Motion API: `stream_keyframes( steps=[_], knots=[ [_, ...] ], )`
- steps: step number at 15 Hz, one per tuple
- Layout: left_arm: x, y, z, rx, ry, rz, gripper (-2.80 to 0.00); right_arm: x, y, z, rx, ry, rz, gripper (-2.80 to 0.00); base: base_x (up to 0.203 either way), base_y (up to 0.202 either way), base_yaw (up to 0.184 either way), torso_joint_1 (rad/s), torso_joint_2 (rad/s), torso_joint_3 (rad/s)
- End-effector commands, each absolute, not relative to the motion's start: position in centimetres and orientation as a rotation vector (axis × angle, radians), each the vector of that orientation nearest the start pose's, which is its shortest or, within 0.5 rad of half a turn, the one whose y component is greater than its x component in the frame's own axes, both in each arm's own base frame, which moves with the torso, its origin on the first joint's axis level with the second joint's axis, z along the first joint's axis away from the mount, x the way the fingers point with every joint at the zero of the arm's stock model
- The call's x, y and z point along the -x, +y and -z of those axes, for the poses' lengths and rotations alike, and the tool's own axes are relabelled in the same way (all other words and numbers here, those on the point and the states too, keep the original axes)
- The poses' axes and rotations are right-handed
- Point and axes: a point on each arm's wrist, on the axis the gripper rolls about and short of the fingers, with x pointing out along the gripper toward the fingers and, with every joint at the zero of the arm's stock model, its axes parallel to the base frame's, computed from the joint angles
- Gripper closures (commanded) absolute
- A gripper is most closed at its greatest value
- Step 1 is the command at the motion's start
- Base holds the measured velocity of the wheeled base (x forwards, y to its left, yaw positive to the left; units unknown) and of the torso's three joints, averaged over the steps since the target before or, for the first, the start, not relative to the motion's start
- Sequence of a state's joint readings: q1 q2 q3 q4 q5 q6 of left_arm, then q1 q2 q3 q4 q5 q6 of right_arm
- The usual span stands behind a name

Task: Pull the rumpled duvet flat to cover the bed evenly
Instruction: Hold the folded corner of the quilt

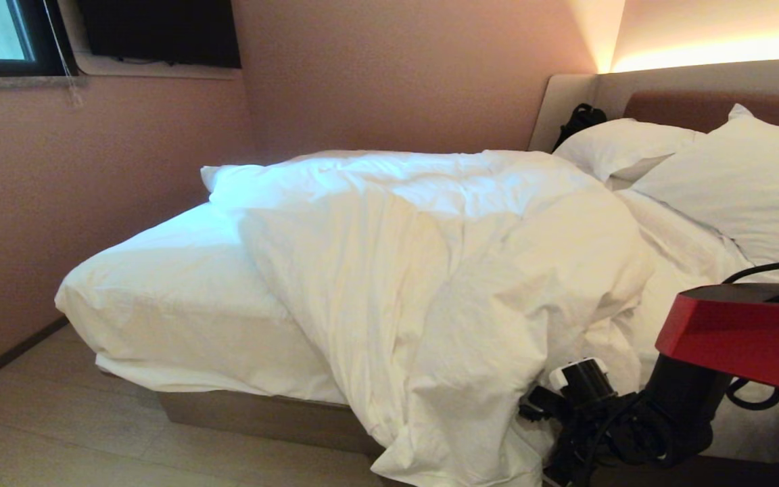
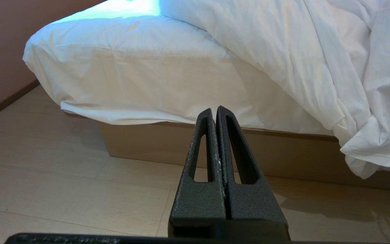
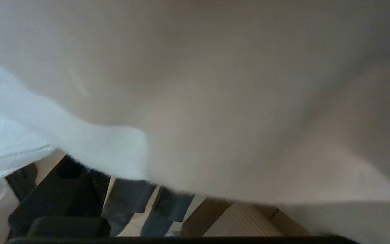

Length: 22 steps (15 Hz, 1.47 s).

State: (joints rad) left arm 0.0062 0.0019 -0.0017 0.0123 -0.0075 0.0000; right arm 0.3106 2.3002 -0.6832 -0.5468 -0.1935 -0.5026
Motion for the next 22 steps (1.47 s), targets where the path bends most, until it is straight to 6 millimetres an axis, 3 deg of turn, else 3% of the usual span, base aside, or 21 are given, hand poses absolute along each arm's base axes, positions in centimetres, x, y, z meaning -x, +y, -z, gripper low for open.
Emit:
stream_keyframes(
  steps=[1,4,5,16,20,22],
  knots=[
    [2.3,0.0,-7.5,0.0,0.012,0.002,0.0,-30.3,9.3,4.9,0.749,1.004,-0.334,-2.8,0.0,0.0,0.0,0.0,0.0,0.0],
    [2.3,0.0,-7.5,0.0,0.012,0.001,0.0,-30.5,9.3,5.7,0.776,0.989,-0.287,-2.8,0.0,0.0,0.0,0.0,0.0,0.0],
    [2.3,0.0,-7.5,0.0,0.012,0.002,0.0,-30.5,9.3,5.7,0.774,0.989,-0.287,0.0,0.0,0.0,0.0,0.0,0.0,0.0],
    [2.3,0.0,-7.5,0.0,0.012,0.0,0.0,-30.2,9.4,4.9,0.765,0.973,-0.285,0.0,0.0,0.0,0.0,0.0,0.0,0.0],
    [2.3,0.0,-7.5,0.0,0.013,0.002,0.0,-29.5,9.3,2.9,0.748,0.934,-0.284,0.0,0.0,0.0,0.0,0.0,0.0,0.0],
    [2.3,0.0,-7.5,0.0,0.012,0.0,0.0,-28.4,9.0,0.5,0.729,0.887,-0.272,0.0,0.0,0.0,0.0,0.0,0.0,0.0]
  ],
)
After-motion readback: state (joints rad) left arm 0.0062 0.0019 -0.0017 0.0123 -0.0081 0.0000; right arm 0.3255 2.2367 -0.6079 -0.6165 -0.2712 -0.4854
